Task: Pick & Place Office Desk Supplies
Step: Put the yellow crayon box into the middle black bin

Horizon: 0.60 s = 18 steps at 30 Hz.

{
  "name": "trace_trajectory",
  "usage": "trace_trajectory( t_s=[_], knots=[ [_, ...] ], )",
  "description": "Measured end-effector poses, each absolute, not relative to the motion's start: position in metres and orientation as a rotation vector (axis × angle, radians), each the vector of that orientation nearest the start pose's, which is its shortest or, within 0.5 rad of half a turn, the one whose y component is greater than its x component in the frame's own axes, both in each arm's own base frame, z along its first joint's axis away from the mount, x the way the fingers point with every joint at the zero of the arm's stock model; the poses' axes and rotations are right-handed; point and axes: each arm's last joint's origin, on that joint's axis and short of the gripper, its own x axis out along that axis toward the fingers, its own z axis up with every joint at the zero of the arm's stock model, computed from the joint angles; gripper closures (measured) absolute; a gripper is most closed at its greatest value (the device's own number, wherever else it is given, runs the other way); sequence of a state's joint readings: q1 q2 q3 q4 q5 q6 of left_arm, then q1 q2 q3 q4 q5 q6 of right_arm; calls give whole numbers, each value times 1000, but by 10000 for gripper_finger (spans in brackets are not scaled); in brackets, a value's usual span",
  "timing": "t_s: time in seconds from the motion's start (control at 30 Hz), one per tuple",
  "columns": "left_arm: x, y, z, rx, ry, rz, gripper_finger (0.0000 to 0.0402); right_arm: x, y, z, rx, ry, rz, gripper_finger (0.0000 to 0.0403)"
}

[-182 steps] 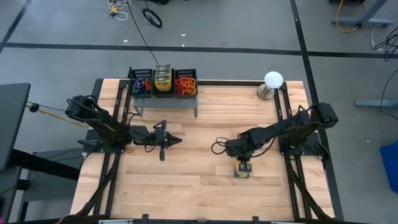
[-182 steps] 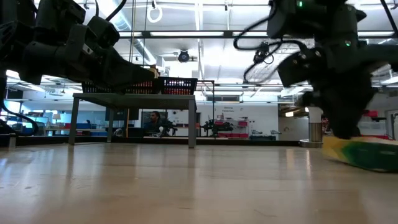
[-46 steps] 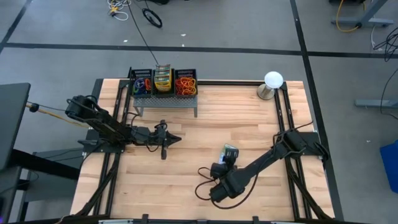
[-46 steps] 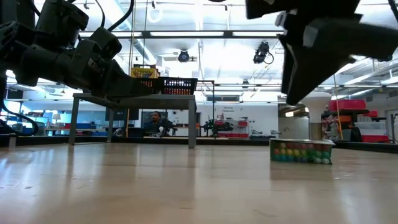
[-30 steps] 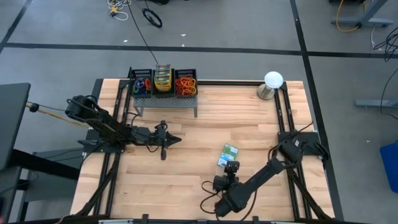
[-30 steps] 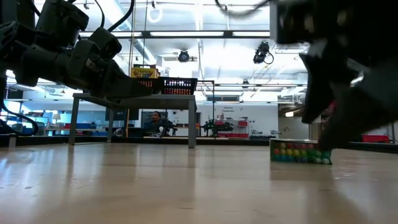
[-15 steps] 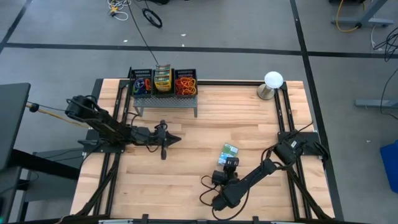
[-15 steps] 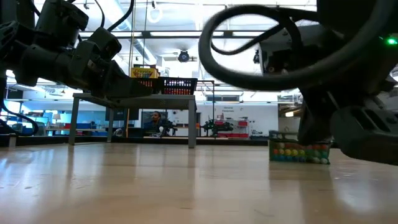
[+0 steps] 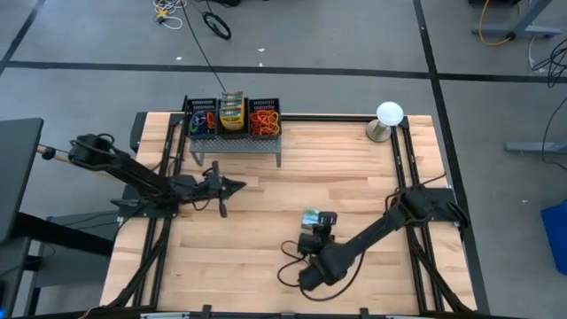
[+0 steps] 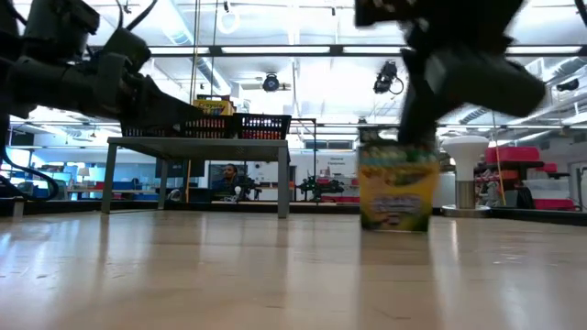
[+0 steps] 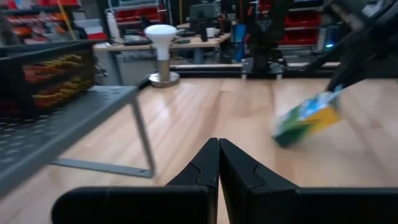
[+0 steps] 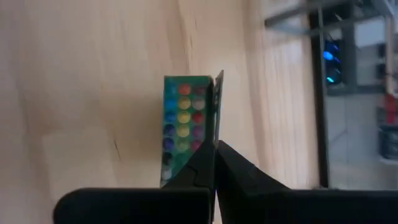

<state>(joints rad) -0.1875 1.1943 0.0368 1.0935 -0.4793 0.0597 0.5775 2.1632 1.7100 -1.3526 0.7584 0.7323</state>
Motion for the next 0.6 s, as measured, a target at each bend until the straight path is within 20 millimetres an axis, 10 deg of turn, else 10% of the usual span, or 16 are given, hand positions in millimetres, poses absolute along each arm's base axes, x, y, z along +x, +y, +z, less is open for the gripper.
trace_trajectory(
  t_s=[0.6],
  knots=[
    [139,-8,152,253,161,399,391,441,114,222,-260,908,-61,400]
  ],
)
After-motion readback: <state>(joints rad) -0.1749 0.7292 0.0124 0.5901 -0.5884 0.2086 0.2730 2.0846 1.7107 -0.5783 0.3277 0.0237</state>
